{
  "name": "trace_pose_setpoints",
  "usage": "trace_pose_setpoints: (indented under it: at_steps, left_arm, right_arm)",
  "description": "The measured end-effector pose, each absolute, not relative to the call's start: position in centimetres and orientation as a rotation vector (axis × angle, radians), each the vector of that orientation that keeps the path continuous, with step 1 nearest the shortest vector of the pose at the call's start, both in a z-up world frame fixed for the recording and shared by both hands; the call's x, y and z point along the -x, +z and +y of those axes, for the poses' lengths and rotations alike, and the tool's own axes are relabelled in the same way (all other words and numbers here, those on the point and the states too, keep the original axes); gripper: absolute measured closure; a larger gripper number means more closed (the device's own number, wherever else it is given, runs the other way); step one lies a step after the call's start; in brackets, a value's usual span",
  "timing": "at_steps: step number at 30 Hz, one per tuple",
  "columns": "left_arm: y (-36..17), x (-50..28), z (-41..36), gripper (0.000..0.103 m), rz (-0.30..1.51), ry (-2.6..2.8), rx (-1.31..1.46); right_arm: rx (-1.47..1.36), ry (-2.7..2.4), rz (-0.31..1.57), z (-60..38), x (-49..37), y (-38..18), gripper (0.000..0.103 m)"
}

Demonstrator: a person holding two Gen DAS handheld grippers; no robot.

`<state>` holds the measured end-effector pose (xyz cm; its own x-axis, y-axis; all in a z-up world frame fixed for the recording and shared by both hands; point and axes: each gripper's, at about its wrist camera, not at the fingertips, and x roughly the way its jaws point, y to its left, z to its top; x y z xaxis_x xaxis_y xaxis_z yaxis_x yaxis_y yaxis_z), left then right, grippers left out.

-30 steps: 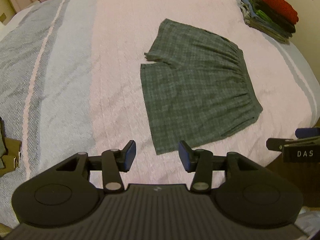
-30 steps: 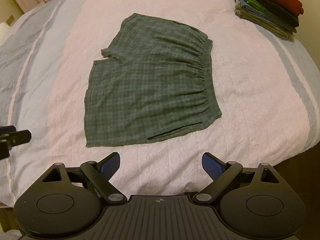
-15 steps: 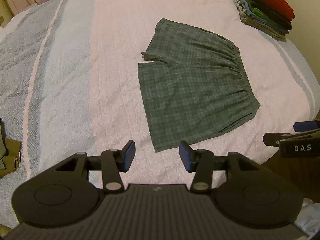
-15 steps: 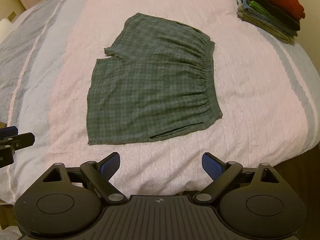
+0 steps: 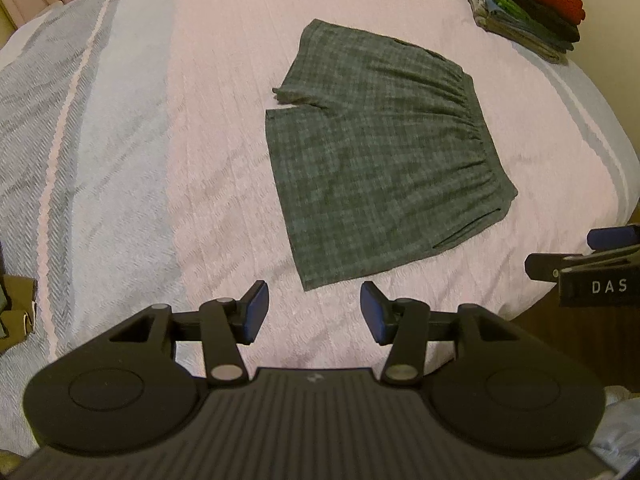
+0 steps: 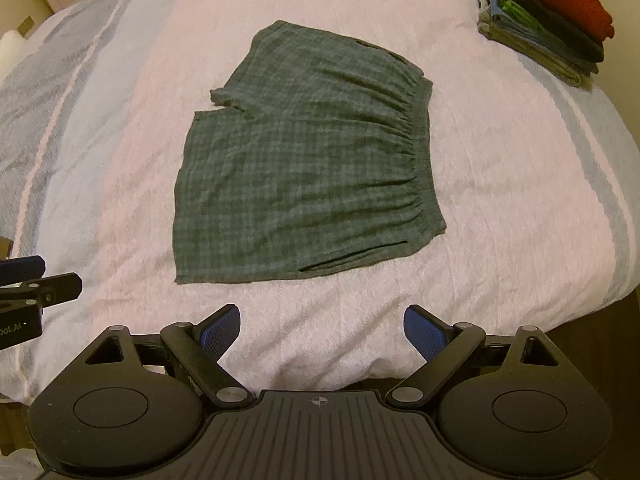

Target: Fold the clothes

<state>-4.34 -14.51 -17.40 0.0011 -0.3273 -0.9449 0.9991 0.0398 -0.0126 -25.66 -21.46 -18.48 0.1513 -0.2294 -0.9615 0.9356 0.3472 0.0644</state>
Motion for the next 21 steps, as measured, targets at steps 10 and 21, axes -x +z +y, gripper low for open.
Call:
trace_pose_setpoints:
  at_steps: [10,21]
  left_arm:
    - [-17.9,4.8,-16.2,0.055,1.005,-1.283,-0.94]
    - [-18.6,5.8,-20.5,0.055,1.032,-1.294,-0.929]
  right_arm:
    - [-0.817,-0.946,1.107,-23.4,25.4,-19.2,0.012]
    - [-0.878,-0.925,1.11,-28.4,27.7,-20.8,0.012]
